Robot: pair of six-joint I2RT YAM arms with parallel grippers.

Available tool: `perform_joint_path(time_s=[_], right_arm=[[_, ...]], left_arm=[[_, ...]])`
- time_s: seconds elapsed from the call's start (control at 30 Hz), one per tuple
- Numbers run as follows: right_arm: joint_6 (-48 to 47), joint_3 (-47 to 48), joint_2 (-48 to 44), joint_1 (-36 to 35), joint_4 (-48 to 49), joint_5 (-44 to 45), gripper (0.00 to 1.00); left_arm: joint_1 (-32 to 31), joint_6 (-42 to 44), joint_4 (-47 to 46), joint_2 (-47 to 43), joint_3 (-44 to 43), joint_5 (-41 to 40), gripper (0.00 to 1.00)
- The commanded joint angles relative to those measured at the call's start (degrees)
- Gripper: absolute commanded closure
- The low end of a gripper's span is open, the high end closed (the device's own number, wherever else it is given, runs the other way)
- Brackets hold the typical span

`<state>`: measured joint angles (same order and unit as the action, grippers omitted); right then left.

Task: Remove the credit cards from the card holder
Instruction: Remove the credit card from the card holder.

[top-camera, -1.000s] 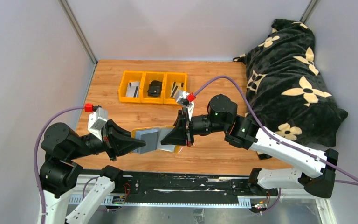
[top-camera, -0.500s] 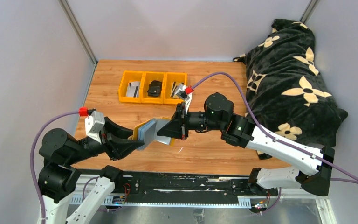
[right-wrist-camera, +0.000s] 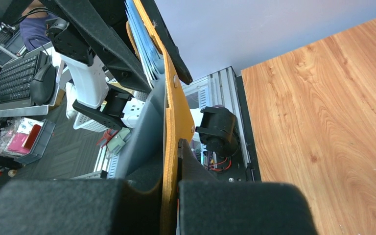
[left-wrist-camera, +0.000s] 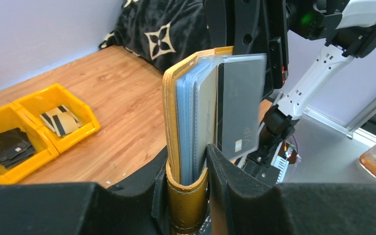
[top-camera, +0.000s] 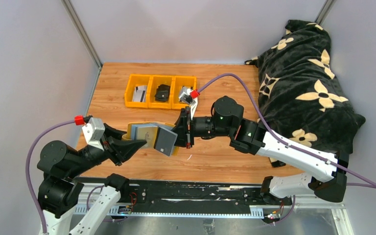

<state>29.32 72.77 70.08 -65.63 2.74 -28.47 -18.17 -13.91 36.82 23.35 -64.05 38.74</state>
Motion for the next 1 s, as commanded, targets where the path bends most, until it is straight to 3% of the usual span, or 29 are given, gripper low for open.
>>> perform_joint_path(time_s=[0.0, 0.17, 0.2, 0.37, 0.5, 0.7, 0.83, 0.97], right_arm=[[-1.34, 2.13, -0.11, -1.47, 2.32, -2.41, 1.00], [-1.81, 1.84, -0.52, -1.57, 2.57, -3.35, 1.00], [-1.81, 1.69, -0.56, -1.57, 2.72, -3.74, 1.00], [-2.34, 0.25, -2.04, -1.52, 3.20, -5.16, 1.00], [-3.46, -1.88, -4.53, -0.94, 1.95, -4.96, 0.80], [-3.60, -4.44, -8.94, 4.22, -1.11, -5.95, 0.35], [-2.42, -3.99, -13.02, 11.98, -4.99, -5.04, 0.22], [-2.50, -5.02, -15.93, 12.72, -2.51, -2.48, 0.20]], left_arm=[[0.20, -0.33, -1.70, -1.07, 0.18, -2.60, 0.66], [0.16, -4.07, -2.70, -0.51, -0.36, 7.81, 0.50], [0.16, -5.35, -3.25, -0.15, -0.37, 9.66, 0.51], [0.16, -9.61, -4.93, 2.71, -1.57, 13.68, 0.83], [0.17, -11.67, -6.01, 3.61, -2.45, 13.12, 0.93], [0.16, -13.96, -6.63, 4.51, -2.79, 10.07, 0.97], [0.16, -12.52, -3.60, 5.09, -2.42, 5.97, 0.99], [0.16, -9.84, 0.17, 6.88, -2.42, 5.40, 0.99]])
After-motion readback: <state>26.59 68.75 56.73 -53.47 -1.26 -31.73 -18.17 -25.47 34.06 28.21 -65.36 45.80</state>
